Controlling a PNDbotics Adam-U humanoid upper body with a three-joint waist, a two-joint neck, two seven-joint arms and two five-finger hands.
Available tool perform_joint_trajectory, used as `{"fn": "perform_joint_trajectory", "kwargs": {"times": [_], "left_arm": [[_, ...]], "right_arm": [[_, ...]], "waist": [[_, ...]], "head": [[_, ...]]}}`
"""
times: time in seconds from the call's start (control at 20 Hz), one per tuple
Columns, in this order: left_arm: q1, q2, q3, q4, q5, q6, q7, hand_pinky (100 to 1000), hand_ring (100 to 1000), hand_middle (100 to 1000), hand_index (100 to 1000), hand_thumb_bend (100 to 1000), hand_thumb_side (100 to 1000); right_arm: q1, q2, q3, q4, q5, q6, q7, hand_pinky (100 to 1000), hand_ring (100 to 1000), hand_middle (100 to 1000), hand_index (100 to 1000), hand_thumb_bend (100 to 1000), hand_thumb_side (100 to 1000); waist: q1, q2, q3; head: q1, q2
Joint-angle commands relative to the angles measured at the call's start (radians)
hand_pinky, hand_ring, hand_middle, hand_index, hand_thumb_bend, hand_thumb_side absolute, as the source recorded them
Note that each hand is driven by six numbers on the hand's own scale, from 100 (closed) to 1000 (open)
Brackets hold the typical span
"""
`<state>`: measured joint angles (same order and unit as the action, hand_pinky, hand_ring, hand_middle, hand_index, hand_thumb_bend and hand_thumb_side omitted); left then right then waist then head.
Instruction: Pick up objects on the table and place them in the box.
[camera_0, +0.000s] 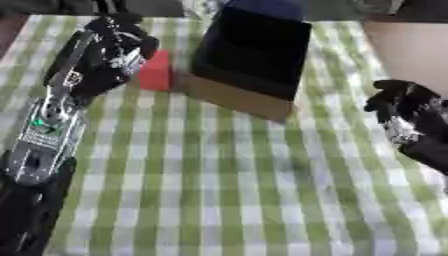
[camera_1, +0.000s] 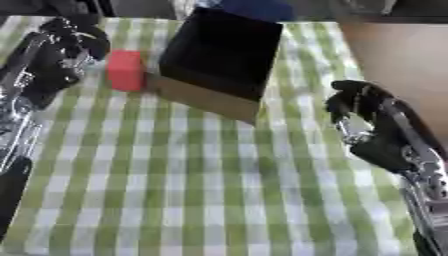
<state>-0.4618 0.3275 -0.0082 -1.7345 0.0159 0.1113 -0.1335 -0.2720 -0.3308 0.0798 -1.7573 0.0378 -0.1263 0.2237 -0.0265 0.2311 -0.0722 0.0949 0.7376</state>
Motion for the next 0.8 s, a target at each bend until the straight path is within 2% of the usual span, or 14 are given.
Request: {"fn": "perform_joint_trajectory", "kwargs": {"times": [0.05, 0.45, 0.8], "left_arm": [[-0.014, 0.03, 0.011, -0.022, 0.0, -0.002, 0.0, 694, 612, 617, 785, 503, 402], [-0.032, 0.071, 0.006, -0.013, -0.013, -0.006, -0.007, 697, 614, 619, 788, 507, 400], [-0.101, 0.227, -0.027, 0.04, -0.088, -0.017, -0.05, 703, 618, 623, 795, 517, 397]], "right_arm": [[-0.008, -0.015, -0.008, -0.02, 0.001, 0.002, -0.002, 794, 675, 621, 825, 100, 414], [-0.008, -0.016, -0.007, -0.019, 0.002, 0.001, -0.001, 794, 675, 621, 825, 100, 414], [-0.004, -0.021, -0.007, -0.017, 0.004, 0.002, 0.0, 794, 675, 621, 825, 100, 416]], "waist": [[0.001, -0.018, 0.001], [0.003, -0.019, -0.003], [0.01, -0.022, -0.006]], "head": [[0.0, -0.002], [0.0, -0.003], [0.0, 0.0]]}}
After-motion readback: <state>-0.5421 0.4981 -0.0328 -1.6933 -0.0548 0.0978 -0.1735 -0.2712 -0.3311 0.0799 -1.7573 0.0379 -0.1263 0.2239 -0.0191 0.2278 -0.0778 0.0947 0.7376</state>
